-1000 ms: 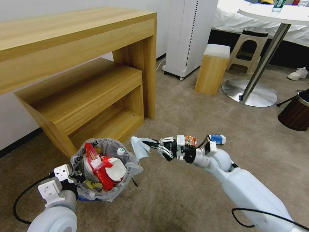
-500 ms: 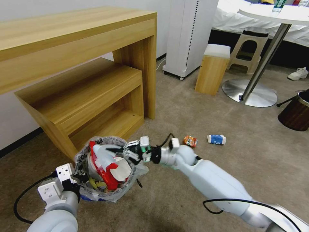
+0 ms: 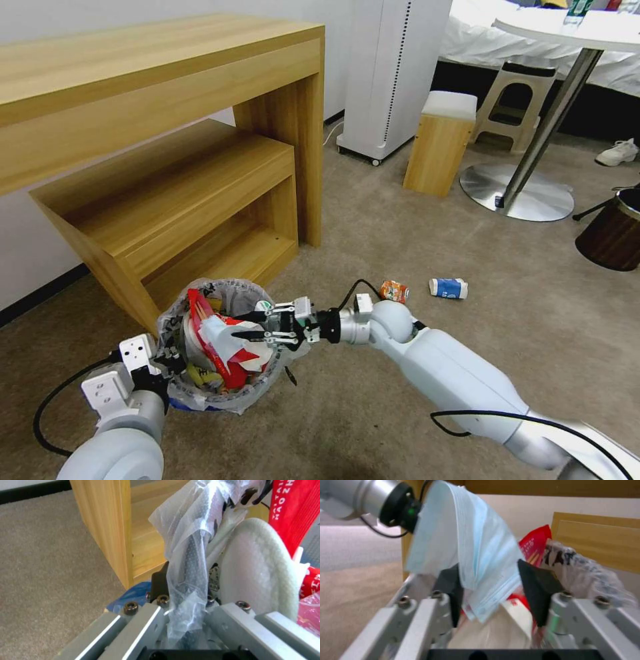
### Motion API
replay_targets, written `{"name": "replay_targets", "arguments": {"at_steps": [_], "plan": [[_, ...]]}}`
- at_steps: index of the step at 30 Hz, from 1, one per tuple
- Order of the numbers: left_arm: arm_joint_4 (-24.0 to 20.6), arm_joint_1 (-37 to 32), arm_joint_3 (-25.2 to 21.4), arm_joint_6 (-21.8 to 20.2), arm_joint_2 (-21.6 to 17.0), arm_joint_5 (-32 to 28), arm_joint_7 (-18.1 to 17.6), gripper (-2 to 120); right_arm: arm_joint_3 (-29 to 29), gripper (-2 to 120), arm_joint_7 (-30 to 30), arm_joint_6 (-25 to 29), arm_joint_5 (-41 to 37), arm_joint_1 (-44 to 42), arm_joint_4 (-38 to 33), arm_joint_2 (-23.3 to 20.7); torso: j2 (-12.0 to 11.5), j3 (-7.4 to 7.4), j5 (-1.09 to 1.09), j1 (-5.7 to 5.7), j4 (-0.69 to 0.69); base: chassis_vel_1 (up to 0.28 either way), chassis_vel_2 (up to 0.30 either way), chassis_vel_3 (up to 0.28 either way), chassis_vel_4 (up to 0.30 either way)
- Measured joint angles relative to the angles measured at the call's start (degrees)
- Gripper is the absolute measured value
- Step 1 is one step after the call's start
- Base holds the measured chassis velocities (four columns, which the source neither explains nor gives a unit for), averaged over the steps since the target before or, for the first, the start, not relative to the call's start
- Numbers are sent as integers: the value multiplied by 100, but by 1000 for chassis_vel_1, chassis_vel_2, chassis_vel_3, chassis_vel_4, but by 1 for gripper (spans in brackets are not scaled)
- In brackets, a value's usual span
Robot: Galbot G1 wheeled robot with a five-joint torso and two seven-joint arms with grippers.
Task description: Pick up the trash bin and place the garbage on the floor into it.
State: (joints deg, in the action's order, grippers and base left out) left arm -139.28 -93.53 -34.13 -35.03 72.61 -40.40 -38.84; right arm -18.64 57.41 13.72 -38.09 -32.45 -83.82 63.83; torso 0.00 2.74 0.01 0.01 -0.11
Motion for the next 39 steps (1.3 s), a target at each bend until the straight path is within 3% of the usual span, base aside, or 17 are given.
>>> {"name": "replay_targets", "arguments": {"at_steps": [6, 8, 10, 14, 18, 22, 23, 25, 26, 28, 34, 39], "plan": [[-4, 50, -145, -11, -91, -145, -26, 0, 424, 66, 140, -15, -82, -60, -170, -355, 0, 0, 0, 0, 0, 0, 0, 0, 0], [8, 85, -201, -15, -113, -201, -55, 0, 655, 77, -21, -16, -148, -146, -226, -521, 0, 0, 0, 0, 0, 0, 0, 0, 0], [14, 89, -208, -17, -117, -212, -59, 0, 730, 80, -146, -16, -209, -192, -249, -598, 0, 0, 1, 0, 0, 0, 0, 0, 0], [19, 90, -223, -18, -118, -224, -61, 0, 1155, 98, -654, 33, -466, -510, -499, -871, 0, 0, 0, 0, 0, 0, 0, 0, 0], [18, 97, -281, -18, -139, -257, -66, 0, 1495, 100, -1223, 31, -624, -860, -853, -1010, 0, 0, -1, 0, 0, 0, 0, 0, 0], [73, 112, -417, -18, -177, -318, -105, 0, 2280, 100, -3109, -155, -317, -1817, -1528, -1149, 0, -1, 0, 0, -1, 0, 0, 0, 0], [73, 112, -417, -18, -177, -318, -105, 0, 2280, 100, -3109, -155, -317, -1817, -1528, -1149, 0, -1, 0, 0, -1, 0, 0, 0, 0], [109, 111, -456, -18, -175, -328, -152, 0, 2777, 100, -3925, -161, -184, -2219, -1661, -1123, 0, -1, 0, 0, 0, 0, 0, 0, 0], [109, 111, -456, -18, -175, -328, -152, 0, 2777, 100, -3925, -161, -184, -2219, -1661, -1123, 0, -1, 0, 0, 0, 0, 0, 0, 0], [143, 105, -483, -18, -171, -344, -204, 0, 3339, 100, -4499, 13, -16, -2644, -1728, -1066, 0, -1, 1, 0, 0, 0, 0, 0, 0], [133, 56, -521, -26, -167, -345, -261, 0, 4576, 100, -4816, 242, 508, -3762, -2020, -945, 0, -1, -1, 0, 0, 0, 0, 0, 0], [112, 48, -521, -28, -150, -336, -263, 0, 4977, 100, -4903, 275, 581, -4262, -2133, -835, 0, -1, 2, 0, -2, 0, 0, 0, 0]]}}
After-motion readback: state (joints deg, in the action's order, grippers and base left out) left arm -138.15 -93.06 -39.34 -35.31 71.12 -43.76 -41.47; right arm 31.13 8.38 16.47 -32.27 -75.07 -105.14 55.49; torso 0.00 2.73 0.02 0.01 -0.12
